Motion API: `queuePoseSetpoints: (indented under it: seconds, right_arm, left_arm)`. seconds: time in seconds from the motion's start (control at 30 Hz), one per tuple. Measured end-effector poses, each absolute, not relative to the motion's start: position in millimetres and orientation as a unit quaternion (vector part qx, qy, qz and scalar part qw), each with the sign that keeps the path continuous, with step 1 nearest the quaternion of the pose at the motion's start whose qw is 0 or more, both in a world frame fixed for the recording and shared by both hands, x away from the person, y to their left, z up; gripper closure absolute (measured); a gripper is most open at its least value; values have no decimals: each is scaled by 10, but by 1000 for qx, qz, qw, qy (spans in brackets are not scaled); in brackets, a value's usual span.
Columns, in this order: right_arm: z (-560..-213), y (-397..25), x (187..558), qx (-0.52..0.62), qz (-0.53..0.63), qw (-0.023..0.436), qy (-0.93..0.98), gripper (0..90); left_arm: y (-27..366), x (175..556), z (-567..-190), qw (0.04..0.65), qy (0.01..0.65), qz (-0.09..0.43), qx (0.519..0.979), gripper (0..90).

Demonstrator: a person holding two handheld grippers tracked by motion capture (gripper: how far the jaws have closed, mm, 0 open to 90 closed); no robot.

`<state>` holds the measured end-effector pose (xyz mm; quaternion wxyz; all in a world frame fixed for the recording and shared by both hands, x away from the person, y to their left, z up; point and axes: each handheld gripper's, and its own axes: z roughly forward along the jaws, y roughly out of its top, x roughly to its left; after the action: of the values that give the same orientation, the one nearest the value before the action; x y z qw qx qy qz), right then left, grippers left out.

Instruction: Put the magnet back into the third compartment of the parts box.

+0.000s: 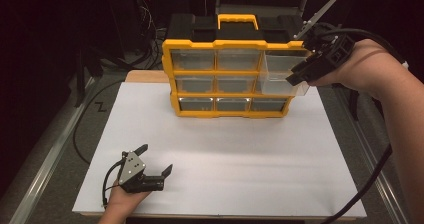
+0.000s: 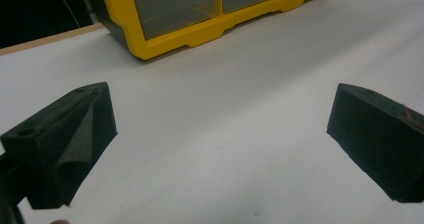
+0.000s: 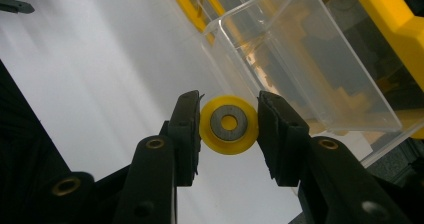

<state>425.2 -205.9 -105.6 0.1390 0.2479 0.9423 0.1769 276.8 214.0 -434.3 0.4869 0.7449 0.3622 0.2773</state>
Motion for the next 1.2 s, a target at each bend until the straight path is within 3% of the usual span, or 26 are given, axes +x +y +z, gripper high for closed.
queuePoseSetpoints:
  seconds: [1.2]
  right_arm:
    - [-997,-2079,4691,277,172,141,935,650]
  left_arm:
    - [2140,2768,-4348,486,363,277,745,6]
